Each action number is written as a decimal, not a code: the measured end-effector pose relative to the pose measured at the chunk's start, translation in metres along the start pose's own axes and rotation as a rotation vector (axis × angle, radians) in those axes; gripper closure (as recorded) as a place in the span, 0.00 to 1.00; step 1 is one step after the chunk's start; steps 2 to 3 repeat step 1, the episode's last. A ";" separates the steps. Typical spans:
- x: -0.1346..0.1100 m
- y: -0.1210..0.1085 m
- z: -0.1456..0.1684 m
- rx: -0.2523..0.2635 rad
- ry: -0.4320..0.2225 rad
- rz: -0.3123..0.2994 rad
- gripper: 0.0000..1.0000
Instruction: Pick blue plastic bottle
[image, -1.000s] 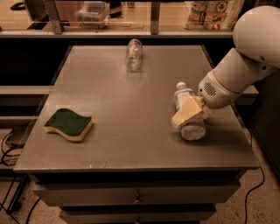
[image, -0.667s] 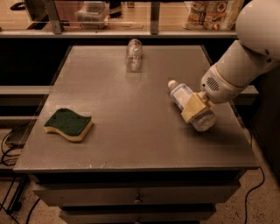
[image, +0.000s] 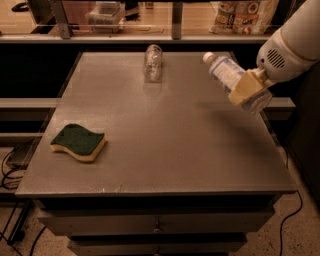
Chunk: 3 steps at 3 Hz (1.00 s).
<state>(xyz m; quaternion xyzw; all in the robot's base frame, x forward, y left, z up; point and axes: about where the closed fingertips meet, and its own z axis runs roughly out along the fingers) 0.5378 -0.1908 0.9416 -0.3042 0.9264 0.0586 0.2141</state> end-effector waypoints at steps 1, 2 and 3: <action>-0.005 -0.001 -0.005 0.005 -0.014 -0.006 1.00; -0.005 -0.001 -0.005 0.005 -0.014 -0.006 1.00; -0.005 -0.001 -0.005 0.005 -0.014 -0.006 1.00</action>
Offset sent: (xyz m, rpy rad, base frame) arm 0.0000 0.0000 0.0000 0.0000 0.0000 0.0000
